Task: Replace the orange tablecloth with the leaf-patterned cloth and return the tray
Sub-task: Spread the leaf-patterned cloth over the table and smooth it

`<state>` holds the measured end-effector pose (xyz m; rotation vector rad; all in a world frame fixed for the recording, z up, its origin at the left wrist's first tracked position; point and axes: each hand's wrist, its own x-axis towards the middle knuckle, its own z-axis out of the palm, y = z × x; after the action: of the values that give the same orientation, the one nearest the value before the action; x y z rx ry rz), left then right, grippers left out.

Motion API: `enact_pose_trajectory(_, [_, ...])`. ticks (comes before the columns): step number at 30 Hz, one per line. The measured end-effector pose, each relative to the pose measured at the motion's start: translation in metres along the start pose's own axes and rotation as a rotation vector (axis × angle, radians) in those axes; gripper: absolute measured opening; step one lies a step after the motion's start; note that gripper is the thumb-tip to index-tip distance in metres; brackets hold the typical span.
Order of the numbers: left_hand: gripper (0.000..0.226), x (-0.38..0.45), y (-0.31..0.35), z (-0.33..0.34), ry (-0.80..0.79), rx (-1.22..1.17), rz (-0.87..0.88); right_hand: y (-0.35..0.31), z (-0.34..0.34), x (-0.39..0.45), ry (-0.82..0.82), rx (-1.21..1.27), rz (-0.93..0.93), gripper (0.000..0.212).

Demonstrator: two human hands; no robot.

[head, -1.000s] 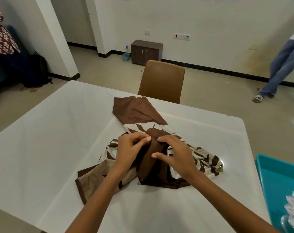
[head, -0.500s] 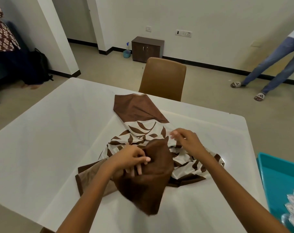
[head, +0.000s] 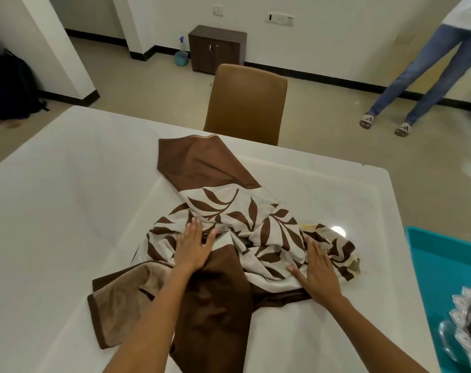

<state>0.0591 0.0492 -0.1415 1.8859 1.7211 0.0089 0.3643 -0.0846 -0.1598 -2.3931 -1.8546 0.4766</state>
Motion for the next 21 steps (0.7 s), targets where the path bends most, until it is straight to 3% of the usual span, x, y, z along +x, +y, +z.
enact_pose_trajectory(3, [0.082, 0.005, -0.021, -0.001, 0.094, 0.018, -0.041, 0.022, -0.003, -0.006, 0.053, -0.004, 0.066, 0.098])
enact_pose_trajectory(9, [0.091, 0.008, -0.109, -0.032, 0.301, 0.089, -0.286, 0.064, -0.011, -0.035, 0.084, -0.1, 0.28, 0.103])
enact_pose_trajectory(12, [0.1, 0.003, -0.146, -0.06, 0.31, 0.089, -0.463, 0.045, -0.039, -0.016, 0.171, -0.093, 0.339, 0.1])
enact_pose_trajectory(15, [0.1, 0.008, -0.121, -0.074, 0.362, -0.073, -0.654, -0.002, -0.059, 0.026, 0.305, 0.089, 0.255, 0.083])
enact_pose_trajectory(16, [0.096, 0.014, -0.104, -0.073, 0.424, -0.075, -0.619, -0.022, -0.058, 0.042, 0.28, 0.166, 0.184, 0.08])
enact_pose_trajectory(18, [0.083, 0.031, -0.07, -0.064, 0.486, 0.013, -0.358, -0.064, -0.045, 0.07, 0.178, 0.262, 0.01, 0.076])
enact_pose_trajectory(20, [0.076, 0.05, -0.052, -0.05, 0.373, 0.096, -0.126, -0.096, -0.023, 0.082, 0.077, 0.253, -0.18, 0.073])
enact_pose_trajectory(21, [0.077, 0.058, -0.052, -0.044, 0.306, 0.085, -0.111, -0.105, -0.013, 0.08, 0.029, 0.242, -0.248, 0.072])
